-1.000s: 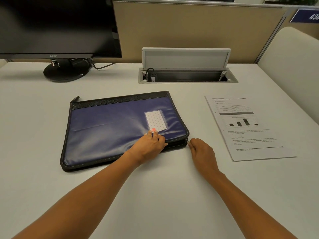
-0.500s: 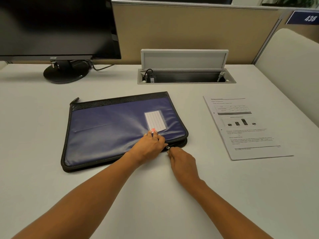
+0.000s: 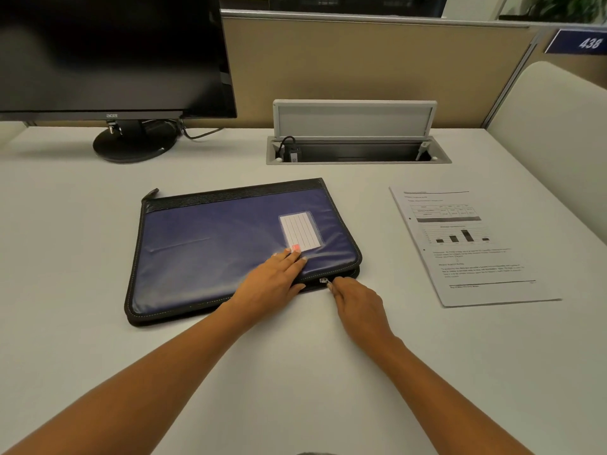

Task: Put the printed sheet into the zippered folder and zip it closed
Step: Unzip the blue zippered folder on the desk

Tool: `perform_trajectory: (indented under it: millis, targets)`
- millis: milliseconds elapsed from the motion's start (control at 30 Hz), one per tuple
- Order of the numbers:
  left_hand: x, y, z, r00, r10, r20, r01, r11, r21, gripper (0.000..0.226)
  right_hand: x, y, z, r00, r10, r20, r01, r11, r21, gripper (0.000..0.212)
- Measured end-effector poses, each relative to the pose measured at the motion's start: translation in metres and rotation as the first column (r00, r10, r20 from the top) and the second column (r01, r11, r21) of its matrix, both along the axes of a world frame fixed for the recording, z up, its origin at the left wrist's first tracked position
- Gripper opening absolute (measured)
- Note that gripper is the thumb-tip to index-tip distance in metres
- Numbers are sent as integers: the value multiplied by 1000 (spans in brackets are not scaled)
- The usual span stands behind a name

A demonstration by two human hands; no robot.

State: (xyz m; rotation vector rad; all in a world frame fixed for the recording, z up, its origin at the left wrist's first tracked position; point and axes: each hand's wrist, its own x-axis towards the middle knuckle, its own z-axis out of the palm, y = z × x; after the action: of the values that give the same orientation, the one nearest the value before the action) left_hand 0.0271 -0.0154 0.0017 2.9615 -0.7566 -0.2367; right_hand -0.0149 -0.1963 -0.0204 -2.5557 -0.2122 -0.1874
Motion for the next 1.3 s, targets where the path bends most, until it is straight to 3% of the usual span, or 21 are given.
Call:
perform_trajectory:
  millis: [167, 333, 667, 800, 1300]
  targets:
    - [-7, 33, 0, 998, 35, 58, -39, 997, 67, 61, 9, -7, -1, 998, -22, -61, 27, 997, 73, 24]
    - [-4, 54, 6, 996, 80, 49, -86, 985, 148, 73, 31, -24, 4, 983, -159, -96, 174, 967, 184, 27]
    - [-1, 22, 4, 988, 149, -36, -139, 968, 209, 74, 54, -27, 13, 910, -414, 33, 400, 895, 198, 21]
    - [-1, 20, 1, 989, 147, -8, -141, 964, 224, 72, 50, -21, 10, 912, -411, -1, 397, 880, 263, 22]
    - [-2, 18, -3, 987, 157, 11, -156, 962, 226, 69, 30, 3, 6, 987, -154, -34, 158, 957, 243, 21]
